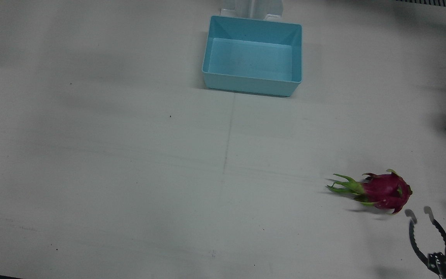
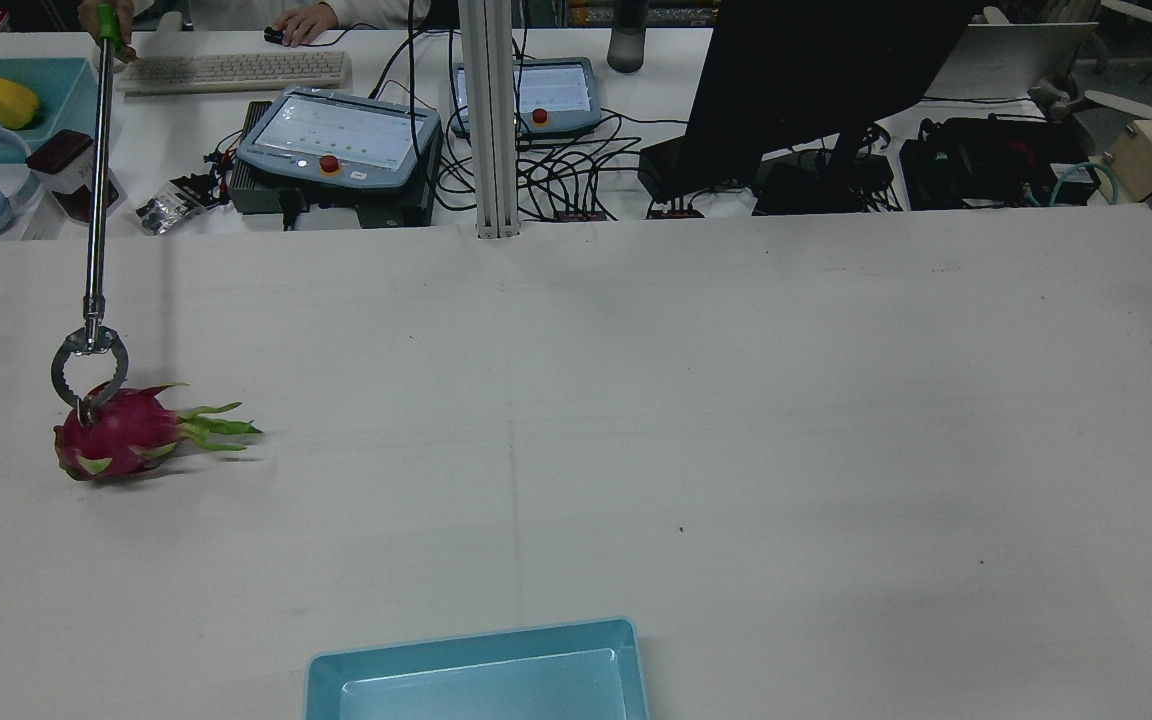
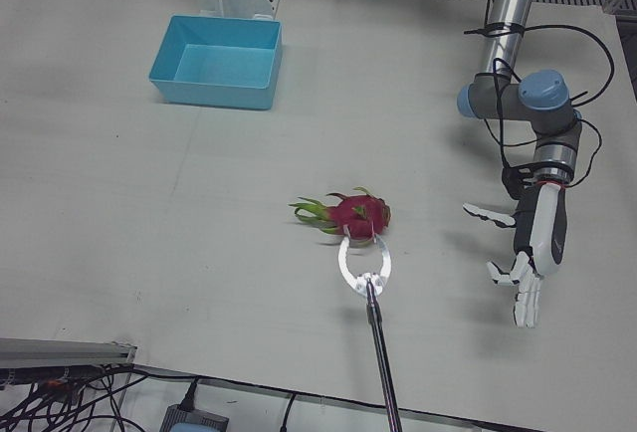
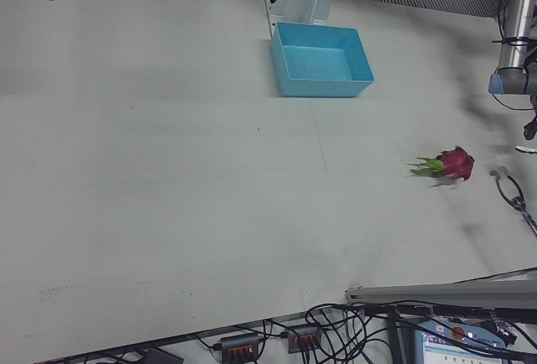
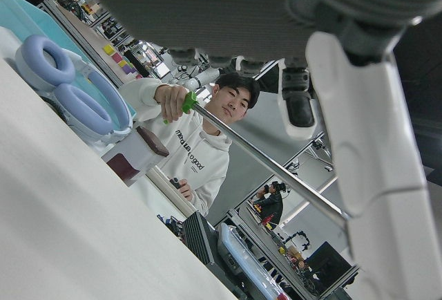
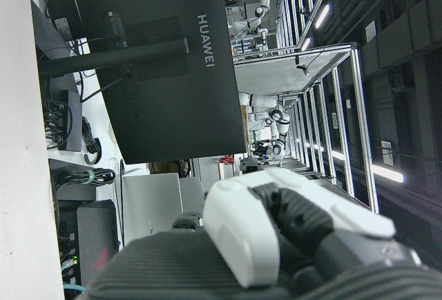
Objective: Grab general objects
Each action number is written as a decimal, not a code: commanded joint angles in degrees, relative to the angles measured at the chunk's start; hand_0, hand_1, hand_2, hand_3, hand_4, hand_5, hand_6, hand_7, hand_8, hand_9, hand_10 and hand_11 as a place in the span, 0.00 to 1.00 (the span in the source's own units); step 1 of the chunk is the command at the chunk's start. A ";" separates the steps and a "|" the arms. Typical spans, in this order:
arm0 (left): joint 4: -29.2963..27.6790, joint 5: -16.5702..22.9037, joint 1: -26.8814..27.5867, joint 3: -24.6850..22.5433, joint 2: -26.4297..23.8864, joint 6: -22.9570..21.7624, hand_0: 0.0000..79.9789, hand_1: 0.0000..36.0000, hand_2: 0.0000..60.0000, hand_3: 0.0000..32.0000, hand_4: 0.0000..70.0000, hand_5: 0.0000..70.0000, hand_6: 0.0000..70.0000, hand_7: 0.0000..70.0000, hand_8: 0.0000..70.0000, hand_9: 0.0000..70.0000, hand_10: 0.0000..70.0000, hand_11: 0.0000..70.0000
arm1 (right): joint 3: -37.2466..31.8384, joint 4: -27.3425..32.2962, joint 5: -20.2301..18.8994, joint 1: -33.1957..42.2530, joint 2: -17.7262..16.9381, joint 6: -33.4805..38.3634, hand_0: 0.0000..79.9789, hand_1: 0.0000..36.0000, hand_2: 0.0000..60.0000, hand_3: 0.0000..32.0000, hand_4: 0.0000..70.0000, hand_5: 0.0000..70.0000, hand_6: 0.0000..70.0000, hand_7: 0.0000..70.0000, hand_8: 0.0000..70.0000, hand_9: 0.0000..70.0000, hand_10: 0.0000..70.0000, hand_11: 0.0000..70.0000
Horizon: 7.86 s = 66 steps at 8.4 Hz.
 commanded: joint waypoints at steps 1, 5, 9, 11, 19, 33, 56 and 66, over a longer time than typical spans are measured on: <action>-0.02 0.00 0.02 0.00 0.00 0.06 0.59 0.33 0.01 0.00 0.00 1.00 0.02 0.05 0.00 0.00 0.00 0.02 | 0.04 -0.03 -0.07 0.00 0.00 0.00 0.00 0.00 0.00 0.00 0.00 0.00 0.00 0.00 0.00 0.00 0.00 0.00; -0.11 0.00 -0.07 0.00 0.09 -0.03 0.59 0.33 0.02 0.00 0.00 1.00 0.02 0.04 0.00 0.00 0.00 0.03 | 0.04 -0.03 -0.07 0.00 0.00 0.00 0.00 0.00 0.00 0.00 0.00 0.00 0.00 0.00 0.00 0.00 0.00 0.00; -0.11 0.00 -0.07 0.08 0.09 -0.03 0.59 0.33 0.01 0.00 0.00 1.00 0.03 0.05 0.00 0.00 0.00 0.03 | 0.04 -0.03 -0.07 0.00 0.00 0.00 0.00 0.00 0.00 0.00 0.00 0.00 0.00 0.00 0.00 0.00 0.00 0.00; -0.02 0.00 -0.07 0.00 0.09 -0.03 0.59 0.33 0.02 0.00 0.00 1.00 0.03 0.05 0.00 0.00 0.01 0.03 | 0.13 -0.03 -0.07 0.00 0.00 0.00 0.00 0.00 0.00 0.00 0.00 0.00 0.00 0.00 0.00 0.00 0.00 0.00; -0.02 0.00 0.02 0.00 0.00 0.06 0.59 0.33 0.02 0.00 0.00 1.00 0.03 0.05 0.00 0.00 0.01 0.03 | 0.13 -0.03 -0.07 0.00 0.00 0.00 0.00 0.00 0.00 0.00 0.00 0.00 0.00 0.00 0.00 0.00 0.00 0.00; 21.71 4.48 3.27 -19.90 4.22 5.95 0.61 0.40 0.10 0.00 0.00 1.00 0.03 0.06 0.00 0.00 0.00 0.00 | -0.05 -0.03 -0.07 0.00 0.17 0.00 0.00 0.00 0.00 0.00 0.00 0.00 0.00 0.00 0.00 0.00 0.00 0.00; 80.68 -27.42 28.32 -26.75 -14.76 19.58 0.58 0.23 0.00 1.00 0.00 0.00 0.00 0.00 0.00 0.00 0.00 0.00 | 0.04 -0.03 -0.07 0.00 0.17 0.00 0.00 0.00 0.00 0.00 0.00 0.00 0.00 0.00 0.00 0.00 0.00 0.00; 80.66 -27.33 29.02 -24.89 -17.58 18.25 0.60 0.33 0.00 0.86 0.00 0.00 0.00 0.00 0.00 0.00 0.00 0.00 | 0.04 -0.03 -0.07 0.00 0.17 0.00 0.00 0.00 0.00 0.00 0.00 0.00 0.00 0.00 0.00 0.00 0.00 0.00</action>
